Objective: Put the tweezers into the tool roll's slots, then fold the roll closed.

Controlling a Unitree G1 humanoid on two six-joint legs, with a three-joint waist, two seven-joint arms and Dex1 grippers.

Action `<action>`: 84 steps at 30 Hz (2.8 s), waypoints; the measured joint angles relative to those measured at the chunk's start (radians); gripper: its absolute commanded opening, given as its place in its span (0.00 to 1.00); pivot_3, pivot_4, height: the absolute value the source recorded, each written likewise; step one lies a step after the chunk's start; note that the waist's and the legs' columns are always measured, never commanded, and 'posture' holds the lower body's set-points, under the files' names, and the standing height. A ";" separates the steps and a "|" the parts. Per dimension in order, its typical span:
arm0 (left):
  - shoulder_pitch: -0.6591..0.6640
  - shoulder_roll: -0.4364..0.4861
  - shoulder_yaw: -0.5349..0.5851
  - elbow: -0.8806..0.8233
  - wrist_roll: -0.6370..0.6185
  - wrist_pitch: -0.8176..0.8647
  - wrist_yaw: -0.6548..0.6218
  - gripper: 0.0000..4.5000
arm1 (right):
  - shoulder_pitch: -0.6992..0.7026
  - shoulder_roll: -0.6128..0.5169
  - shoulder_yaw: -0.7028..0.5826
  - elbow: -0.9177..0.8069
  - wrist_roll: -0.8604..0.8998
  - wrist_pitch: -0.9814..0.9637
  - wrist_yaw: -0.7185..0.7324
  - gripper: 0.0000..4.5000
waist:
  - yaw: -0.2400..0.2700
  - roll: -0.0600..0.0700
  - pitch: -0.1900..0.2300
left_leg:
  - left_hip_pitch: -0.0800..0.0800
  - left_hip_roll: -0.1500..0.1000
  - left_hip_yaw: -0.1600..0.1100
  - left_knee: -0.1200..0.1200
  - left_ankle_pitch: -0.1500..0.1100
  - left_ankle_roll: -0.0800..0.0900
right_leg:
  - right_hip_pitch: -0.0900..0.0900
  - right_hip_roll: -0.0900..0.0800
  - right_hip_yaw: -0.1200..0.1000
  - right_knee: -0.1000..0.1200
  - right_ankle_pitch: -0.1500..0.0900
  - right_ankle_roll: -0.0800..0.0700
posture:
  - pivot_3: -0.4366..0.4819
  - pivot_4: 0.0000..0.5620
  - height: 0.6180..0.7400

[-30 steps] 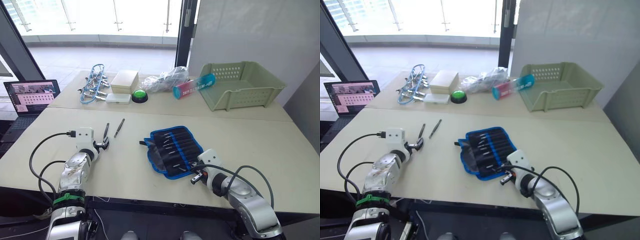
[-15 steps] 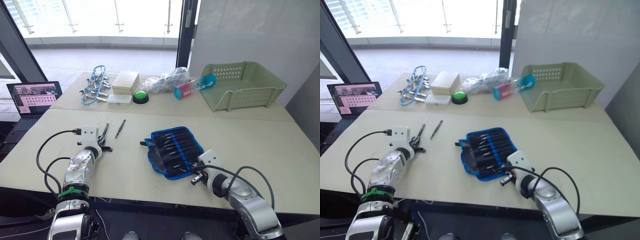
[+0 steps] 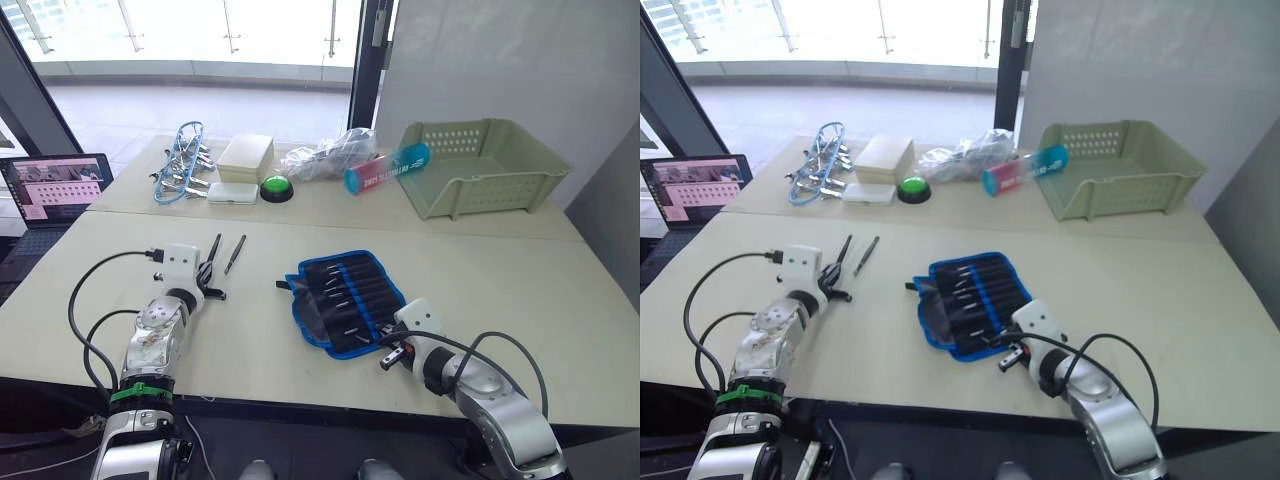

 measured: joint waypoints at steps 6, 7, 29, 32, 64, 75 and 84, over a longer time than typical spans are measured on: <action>0.003 0.051 -0.159 -0.402 -0.272 0.438 -0.258 0.01 | -0.002 -0.001 0.001 -0.015 0.004 0.037 -0.003 0.00 | -0.004 0.001 0.003 | 0.000 0.000 0.000 0.000 0.000 0.000 | 0.000 0.000 0.000 0.000 0.000 0.000 | 0.48 0.27 1.00; -0.014 0.068 -0.185 -0.428 -0.301 0.513 -0.274 0.01 | -0.002 -0.001 0.001 -0.017 0.004 0.039 -0.002 0.00 | -0.005 0.001 0.004 | 0.000 0.000 0.000 0.000 0.000 0.000 | 0.000 0.000 0.000 0.000 0.000 0.000 | 0.48 0.27 1.00; -0.270 0.272 -0.620 -0.382 -0.237 0.776 -0.551 0.01 | -0.013 0.016 0.001 -0.027 0.004 0.050 -0.023 0.00 | -0.011 0.001 0.010 | -0.006 0.000 0.000 0.002 0.000 0.000 | -0.007 0.001 0.000 0.002 0.000 0.000 | 0.48 0.27 1.00; -0.321 0.242 -0.640 -0.362 -0.218 0.789 -0.551 0.01 | -0.012 0.020 -0.001 -0.029 0.004 0.050 -0.034 0.00 | -0.007 0.001 0.010 | -0.007 0.000 0.000 0.003 0.000 0.000 | -0.007 0.001 0.000 0.002 0.000 0.000 | 0.48 0.27 1.00; -0.425 0.112 -0.764 -0.158 -0.041 0.705 -0.617 0.01 | -0.027 0.049 0.000 -0.018 0.005 0.062 -0.043 0.00 | -0.016 0.002 0.011 | -0.007 0.000 0.000 0.006 0.000 0.001 | -0.008 0.001 0.001 0.007 0.000 0.000 | 0.48 0.27 1.00; -0.434 -0.108 -0.722 0.089 0.036 0.445 -0.540 0.01 | -0.021 0.050 -0.003 -0.022 0.004 0.064 -0.048 0.00 | -0.013 0.003 0.010 | -0.007 0.000 0.000 0.006 0.000 0.001 | -0.007 0.001 0.001 0.007 0.000 0.000 | 0.48 0.27 1.00; -0.388 -0.170 -0.643 0.188 0.041 0.295 -0.535 0.18 | -0.004 0.052 -0.014 -0.029 0.002 0.074 -0.068 0.00 | 0.002 0.004 0.009 | -0.006 -0.001 0.000 0.010 0.000 0.001 | -0.005 0.001 0.001 0.008 0.001 0.002 | 0.48 0.27 1.00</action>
